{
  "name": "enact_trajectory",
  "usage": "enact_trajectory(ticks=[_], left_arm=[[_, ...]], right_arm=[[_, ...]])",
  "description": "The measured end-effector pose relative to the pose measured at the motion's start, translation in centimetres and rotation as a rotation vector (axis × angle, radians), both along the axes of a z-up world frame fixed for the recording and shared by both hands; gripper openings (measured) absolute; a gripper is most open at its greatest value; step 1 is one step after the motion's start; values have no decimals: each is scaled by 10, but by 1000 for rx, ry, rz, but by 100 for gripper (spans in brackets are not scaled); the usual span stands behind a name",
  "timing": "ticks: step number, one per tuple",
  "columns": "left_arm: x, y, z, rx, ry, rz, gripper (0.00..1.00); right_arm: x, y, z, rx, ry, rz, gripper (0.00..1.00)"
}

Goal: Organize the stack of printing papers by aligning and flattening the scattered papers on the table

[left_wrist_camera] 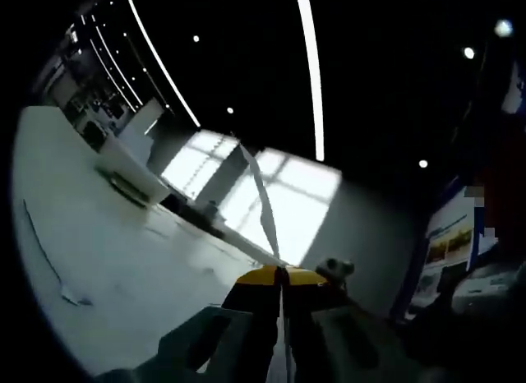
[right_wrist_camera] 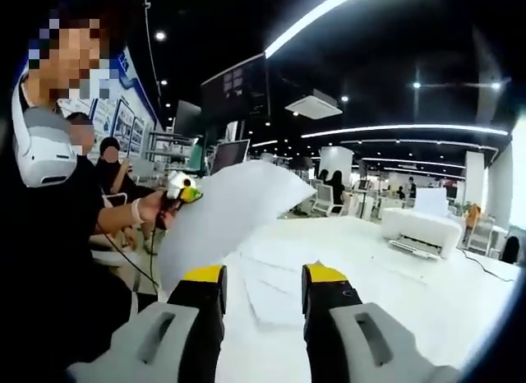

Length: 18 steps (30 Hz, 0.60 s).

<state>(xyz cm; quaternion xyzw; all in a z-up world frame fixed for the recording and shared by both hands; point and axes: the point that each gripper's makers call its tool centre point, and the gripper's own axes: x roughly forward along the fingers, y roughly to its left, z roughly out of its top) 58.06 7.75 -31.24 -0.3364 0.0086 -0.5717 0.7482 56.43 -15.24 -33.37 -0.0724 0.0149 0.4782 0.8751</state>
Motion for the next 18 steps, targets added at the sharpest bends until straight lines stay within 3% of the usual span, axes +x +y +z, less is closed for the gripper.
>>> enact_trajectory(ticks=[5,13,18], left_arm=[[0,4,1,-6,3,12,5],[3,16,-13,1,36,37,5],[13,26,-28,-43,127,77,5]], right_arm=[[-1,6,-8,4,19,9,32],[-1,-2,-12,12,24,-9,32],[-1,-3,-20,19,38,-13,32]])
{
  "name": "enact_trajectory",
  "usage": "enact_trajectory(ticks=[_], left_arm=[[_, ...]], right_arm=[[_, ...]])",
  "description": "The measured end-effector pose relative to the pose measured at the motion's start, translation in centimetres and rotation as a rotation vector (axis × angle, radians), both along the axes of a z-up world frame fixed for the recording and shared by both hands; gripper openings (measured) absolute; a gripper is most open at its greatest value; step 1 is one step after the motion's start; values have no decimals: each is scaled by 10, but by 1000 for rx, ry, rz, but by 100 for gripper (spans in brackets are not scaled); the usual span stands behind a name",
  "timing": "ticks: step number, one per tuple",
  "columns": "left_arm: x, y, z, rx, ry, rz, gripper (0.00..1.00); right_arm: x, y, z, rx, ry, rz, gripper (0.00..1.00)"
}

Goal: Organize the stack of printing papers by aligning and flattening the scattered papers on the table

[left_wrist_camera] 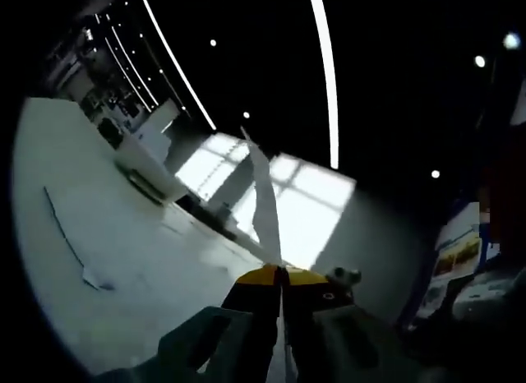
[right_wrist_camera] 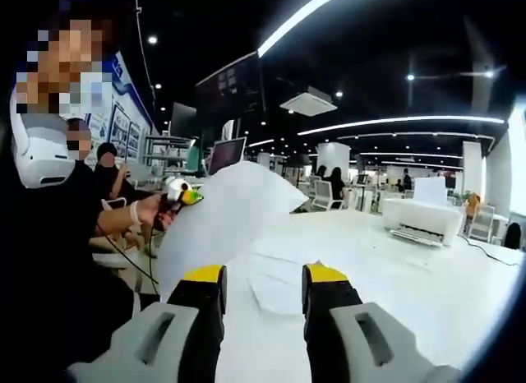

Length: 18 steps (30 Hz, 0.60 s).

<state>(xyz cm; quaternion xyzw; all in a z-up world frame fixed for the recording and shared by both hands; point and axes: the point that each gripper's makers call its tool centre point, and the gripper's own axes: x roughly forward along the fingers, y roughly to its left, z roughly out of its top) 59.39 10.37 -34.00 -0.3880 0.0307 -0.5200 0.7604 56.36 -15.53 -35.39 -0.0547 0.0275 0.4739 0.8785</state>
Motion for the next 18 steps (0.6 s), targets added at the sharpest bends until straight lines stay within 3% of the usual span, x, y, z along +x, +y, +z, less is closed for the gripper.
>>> enact_trajectory(ticks=[10,18], left_arm=[[8,9,-13,-7,48,34,5],[10,10,-28,-46,120,41,5]], right_arm=[[2,-4,-6,12,17,-14,32],[7,-11,-17,29,34,-60,35]])
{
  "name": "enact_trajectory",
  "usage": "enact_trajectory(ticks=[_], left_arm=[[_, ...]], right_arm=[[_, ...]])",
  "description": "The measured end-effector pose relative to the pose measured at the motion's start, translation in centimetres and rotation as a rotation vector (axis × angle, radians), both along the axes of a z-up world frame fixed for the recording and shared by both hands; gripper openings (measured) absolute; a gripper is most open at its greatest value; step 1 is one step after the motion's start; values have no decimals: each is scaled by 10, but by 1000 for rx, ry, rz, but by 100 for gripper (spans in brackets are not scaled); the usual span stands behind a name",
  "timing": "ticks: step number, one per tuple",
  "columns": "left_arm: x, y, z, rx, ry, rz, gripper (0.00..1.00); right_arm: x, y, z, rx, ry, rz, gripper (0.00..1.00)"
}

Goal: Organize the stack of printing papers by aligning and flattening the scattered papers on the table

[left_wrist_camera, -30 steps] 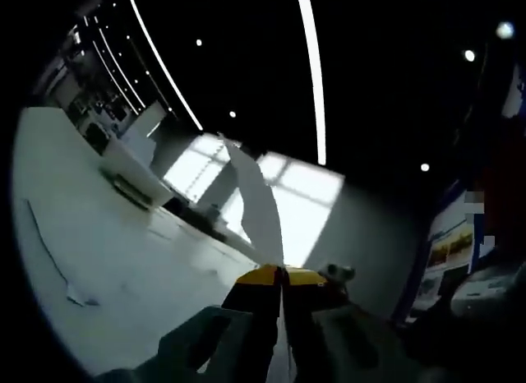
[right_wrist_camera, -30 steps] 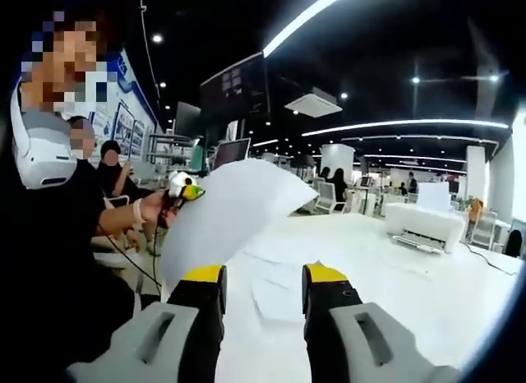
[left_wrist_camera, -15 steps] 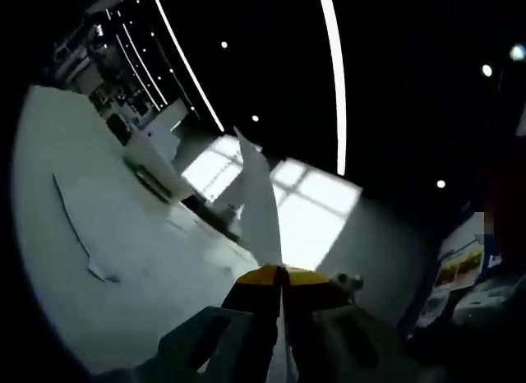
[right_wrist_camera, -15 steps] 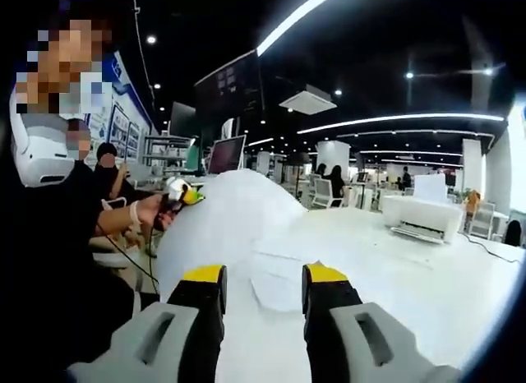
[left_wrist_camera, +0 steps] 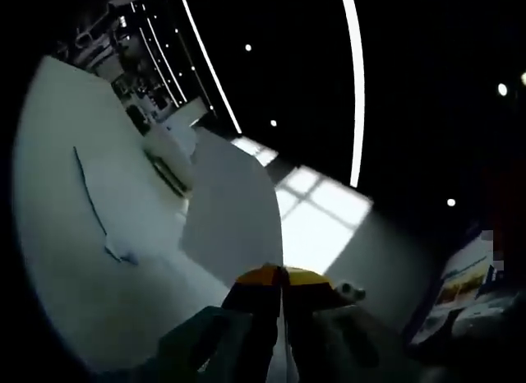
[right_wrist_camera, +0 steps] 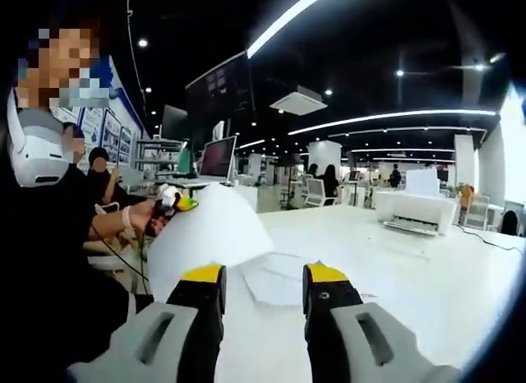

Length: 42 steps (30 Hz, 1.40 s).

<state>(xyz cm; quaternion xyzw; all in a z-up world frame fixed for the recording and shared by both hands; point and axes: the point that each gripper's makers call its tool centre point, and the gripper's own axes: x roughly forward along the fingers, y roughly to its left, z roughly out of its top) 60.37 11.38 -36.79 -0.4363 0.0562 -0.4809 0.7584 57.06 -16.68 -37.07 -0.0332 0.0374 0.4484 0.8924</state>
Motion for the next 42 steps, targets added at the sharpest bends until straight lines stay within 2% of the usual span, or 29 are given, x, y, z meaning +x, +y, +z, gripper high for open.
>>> enact_trajectory(ticks=[6,11,15,17,19,21,24,26,28,33,38,42], left_arm=[[3,5,-8,-22,41,16,5],[4,7,-15,-34,76,41,5],[4,7,-21,-31,94,50,5],[5,8,-24,-30,101,54,5],[4,7,-26,-31,106,55,5],[2,5,-30,-33,113,56,5],[4,5,-34,-38,125,53,5],[4,4,-35,-39,130,52,5],[6,5,-37,-36,136,52,5],[7,6,-38,-30,139,56,5],[10,3,-36,-33,150,53,5],[12,-1,-38,-7,141,52,5]], right_arm=[[2,-4,-1,11,2,-21,36],[10,-17,-7,13,-1,-79,37],[22,-44,-19,1,14,-203,38],[29,-62,-25,16,42,-277,38],[35,-80,-29,27,44,-335,38],[50,-112,-36,69,64,-438,38],[63,-135,-48,79,82,-493,40],[72,-151,-56,100,107,-530,39],[80,-163,-59,133,104,-558,39],[90,-176,-62,175,108,-579,40],[112,-181,-67,165,105,-584,39],[130,-183,-66,204,118,-575,39]])
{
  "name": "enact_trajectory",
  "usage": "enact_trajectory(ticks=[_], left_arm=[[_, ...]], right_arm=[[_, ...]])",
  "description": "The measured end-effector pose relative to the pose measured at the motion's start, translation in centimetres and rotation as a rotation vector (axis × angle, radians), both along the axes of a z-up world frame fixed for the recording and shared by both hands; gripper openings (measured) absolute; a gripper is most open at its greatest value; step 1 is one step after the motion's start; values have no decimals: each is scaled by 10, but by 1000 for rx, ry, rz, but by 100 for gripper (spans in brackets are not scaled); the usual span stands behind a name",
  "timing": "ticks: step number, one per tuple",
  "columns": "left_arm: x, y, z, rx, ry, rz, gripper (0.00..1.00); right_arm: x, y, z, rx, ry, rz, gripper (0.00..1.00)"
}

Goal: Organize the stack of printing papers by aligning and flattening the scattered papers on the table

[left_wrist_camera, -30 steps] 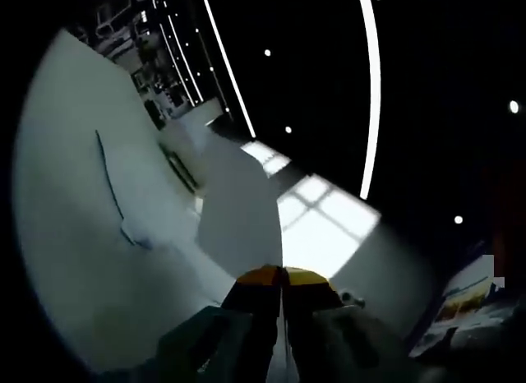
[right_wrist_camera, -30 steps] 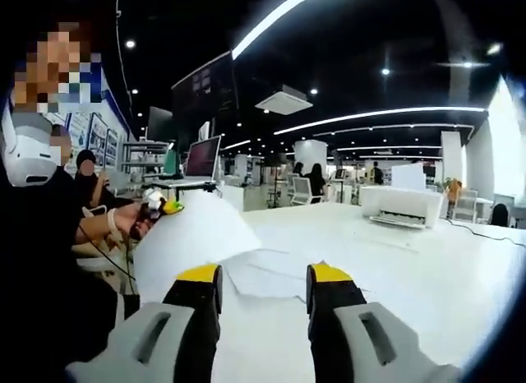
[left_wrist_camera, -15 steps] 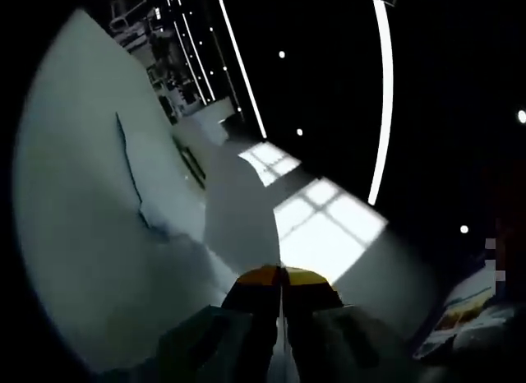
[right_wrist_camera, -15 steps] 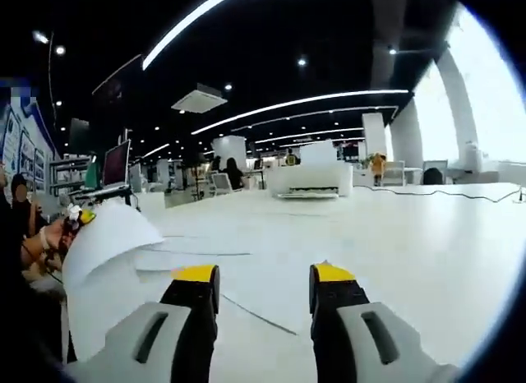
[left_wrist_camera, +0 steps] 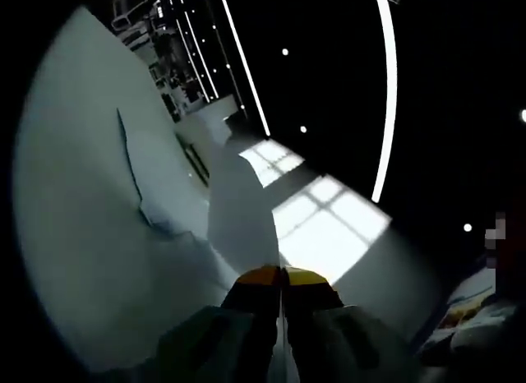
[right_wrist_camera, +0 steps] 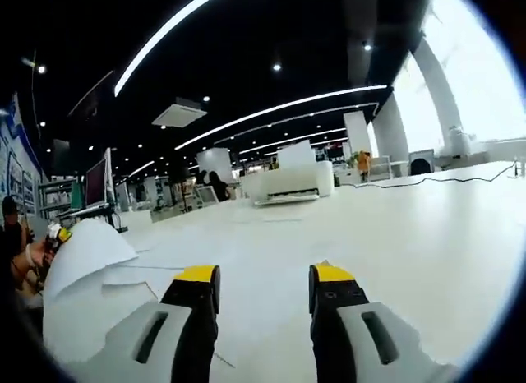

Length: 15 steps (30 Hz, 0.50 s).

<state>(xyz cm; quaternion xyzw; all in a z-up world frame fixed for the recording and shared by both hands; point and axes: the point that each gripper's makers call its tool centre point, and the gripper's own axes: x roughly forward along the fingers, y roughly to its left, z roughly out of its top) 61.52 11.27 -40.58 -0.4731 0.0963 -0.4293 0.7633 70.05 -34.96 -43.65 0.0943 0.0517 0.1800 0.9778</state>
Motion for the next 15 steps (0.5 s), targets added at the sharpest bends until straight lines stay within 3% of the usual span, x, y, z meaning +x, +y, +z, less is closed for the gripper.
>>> enact_trajectory(ticks=[4,9,15], left_arm=[[2,4,-2,-10,13,13,5],[1,4,-3,-21,25,20,5],[1,3,-3,-13,25,21,5]], right_arm=[[9,0,4,17,-17,13,40],[24,-8,0,-14,-11,10,40],[52,-28,-2,30,16,-5,40]])
